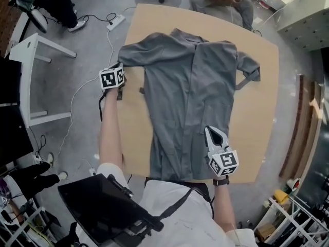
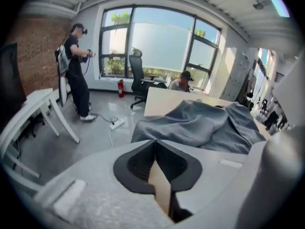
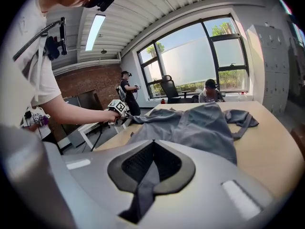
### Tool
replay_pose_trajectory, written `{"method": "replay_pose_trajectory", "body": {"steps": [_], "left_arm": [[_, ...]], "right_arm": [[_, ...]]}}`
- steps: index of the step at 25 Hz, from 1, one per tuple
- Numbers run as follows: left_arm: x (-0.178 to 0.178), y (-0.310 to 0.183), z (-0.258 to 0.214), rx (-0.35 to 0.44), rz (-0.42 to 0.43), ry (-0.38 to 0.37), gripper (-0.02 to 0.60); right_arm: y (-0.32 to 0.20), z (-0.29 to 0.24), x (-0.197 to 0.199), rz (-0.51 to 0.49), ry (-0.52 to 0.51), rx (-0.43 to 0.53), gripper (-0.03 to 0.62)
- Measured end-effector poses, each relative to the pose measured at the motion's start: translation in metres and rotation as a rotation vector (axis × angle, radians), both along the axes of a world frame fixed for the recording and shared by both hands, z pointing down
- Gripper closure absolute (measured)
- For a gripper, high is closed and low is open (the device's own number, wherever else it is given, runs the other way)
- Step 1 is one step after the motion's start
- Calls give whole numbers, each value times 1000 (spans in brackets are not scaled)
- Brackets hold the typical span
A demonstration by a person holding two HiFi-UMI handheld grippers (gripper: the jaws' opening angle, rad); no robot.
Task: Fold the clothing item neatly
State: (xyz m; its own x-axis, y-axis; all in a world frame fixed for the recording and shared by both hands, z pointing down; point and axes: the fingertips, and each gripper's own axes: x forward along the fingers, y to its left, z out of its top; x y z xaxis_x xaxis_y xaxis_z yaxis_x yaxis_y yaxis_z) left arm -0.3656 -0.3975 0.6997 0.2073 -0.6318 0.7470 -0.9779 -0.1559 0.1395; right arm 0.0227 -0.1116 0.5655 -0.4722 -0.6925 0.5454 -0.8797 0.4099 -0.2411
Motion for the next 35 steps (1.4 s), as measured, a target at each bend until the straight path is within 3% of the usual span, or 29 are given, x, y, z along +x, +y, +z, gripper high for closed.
{"method": "replay_pose_trajectory", "body": {"steps": [4, 7, 10, 12, 15, 18, 21, 24, 29, 35], "left_arm": [[71, 5, -86, 223, 149, -69, 568], [162, 29, -120, 317, 362, -112, 568], [259, 79, -91, 255, 605, -149, 566], [305, 110, -68, 208, 734, -175, 566], [341, 149, -26, 119, 843, -177, 566], [356, 175, 6, 65, 884, -175, 557], [355, 182, 6, 70, 866, -155, 481], [327, 177, -10, 88, 744, -126, 466], [245, 168, -32, 100, 475, -96, 468], [150, 181, -39, 91, 286, -109, 468]], "right_arm": [[5, -1, 11, 21, -4, 6, 592], [11, -1, 20, 47, -21, 16, 592], [20, -5, 28, 81, -43, 12, 592], [23, -7, 31, 100, -54, 9, 592], [28, -9, 34, 106, -50, 9, 592], [34, -9, 42, 120, -48, 2, 592], [31, -4, 40, 123, -58, -11, 592], [6, 0, 20, 66, -70, -2, 575], [-74, 4, -45, -137, -30, 51, 542], [-172, 49, -153, -403, 126, 24, 478]]}}
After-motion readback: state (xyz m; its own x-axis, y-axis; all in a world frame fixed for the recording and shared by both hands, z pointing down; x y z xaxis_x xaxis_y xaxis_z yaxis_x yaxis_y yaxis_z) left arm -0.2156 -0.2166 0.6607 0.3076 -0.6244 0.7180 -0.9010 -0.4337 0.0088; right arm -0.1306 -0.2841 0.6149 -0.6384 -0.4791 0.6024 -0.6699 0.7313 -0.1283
